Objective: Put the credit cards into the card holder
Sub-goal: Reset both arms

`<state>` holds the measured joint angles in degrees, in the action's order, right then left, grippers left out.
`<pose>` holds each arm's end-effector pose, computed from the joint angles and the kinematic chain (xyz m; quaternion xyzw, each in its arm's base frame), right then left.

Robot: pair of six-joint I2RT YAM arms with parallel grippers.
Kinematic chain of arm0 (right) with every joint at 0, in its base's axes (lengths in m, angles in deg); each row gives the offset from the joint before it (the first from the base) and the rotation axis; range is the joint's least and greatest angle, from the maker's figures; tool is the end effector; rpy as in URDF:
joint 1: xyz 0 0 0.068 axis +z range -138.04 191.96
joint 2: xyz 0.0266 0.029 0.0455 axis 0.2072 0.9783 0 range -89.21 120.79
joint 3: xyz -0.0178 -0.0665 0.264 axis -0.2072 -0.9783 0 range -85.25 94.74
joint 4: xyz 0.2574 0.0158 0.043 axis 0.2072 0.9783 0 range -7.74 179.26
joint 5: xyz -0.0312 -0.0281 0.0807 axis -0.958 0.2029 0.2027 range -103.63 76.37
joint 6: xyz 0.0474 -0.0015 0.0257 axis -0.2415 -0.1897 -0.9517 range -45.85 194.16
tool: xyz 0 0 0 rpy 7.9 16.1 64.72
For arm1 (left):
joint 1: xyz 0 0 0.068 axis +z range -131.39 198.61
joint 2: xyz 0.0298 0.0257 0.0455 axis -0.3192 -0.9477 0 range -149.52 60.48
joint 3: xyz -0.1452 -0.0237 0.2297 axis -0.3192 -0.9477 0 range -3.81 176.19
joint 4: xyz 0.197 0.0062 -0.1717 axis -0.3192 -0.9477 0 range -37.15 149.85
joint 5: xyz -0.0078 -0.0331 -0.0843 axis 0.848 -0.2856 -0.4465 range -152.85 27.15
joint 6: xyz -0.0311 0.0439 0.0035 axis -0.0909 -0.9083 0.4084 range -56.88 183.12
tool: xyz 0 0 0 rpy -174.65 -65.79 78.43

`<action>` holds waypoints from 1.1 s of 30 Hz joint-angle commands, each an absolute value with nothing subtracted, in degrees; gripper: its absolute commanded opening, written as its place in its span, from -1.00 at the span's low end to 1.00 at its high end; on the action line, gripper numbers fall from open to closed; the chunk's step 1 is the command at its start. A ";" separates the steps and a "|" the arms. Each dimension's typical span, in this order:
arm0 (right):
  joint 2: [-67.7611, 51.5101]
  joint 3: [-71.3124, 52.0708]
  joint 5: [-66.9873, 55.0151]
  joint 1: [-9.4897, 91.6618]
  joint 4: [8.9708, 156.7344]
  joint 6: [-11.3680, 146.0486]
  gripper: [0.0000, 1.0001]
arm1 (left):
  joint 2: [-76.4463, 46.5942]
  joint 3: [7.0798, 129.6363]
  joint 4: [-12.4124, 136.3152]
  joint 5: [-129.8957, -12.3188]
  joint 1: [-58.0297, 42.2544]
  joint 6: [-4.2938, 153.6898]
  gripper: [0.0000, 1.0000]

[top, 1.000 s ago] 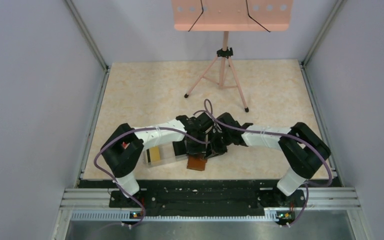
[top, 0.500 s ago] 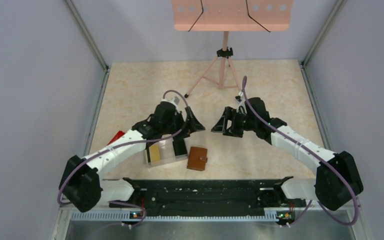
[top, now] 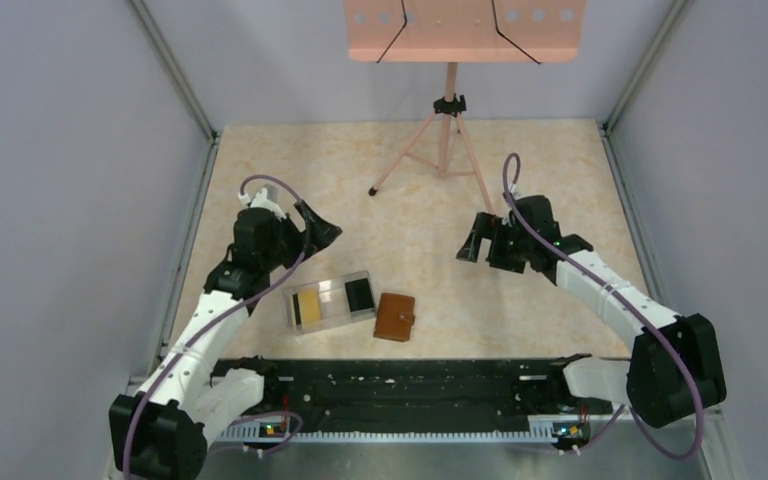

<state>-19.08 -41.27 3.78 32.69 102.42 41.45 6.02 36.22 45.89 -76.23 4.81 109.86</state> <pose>0.2313 0.0989 0.2297 0.0397 0.9184 0.2908 0.2654 0.2062 -0.0592 0.2737 -0.1846 0.8350 -0.3429 0.3888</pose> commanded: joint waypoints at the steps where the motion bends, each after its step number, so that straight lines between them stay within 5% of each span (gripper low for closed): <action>1: -21.41 -38.48 -10.86 28.41 104.28 49.31 0.89 | 8.19 38.10 43.73 -66.26 7.07 92.89 0.98; 13: -19.46 -56.86 -37.19 22.97 68.97 65.24 0.98 | 0.47 20.99 78.06 -50.49 14.37 70.34 0.98; 18: -15.29 -66.02 -35.49 20.89 43.77 71.31 0.97 | -8.92 11.64 106.52 -50.06 14.72 64.85 0.98; 25: -7.50 -71.50 -28.86 15.95 18.92 72.44 0.97 | -21.01 13.11 119.35 -53.28 17.39 62.47 0.98; 33: -5.72 -75.20 -29.22 14.68 11.38 71.19 0.97 | -23.49 13.53 120.25 -53.26 18.26 64.95 0.98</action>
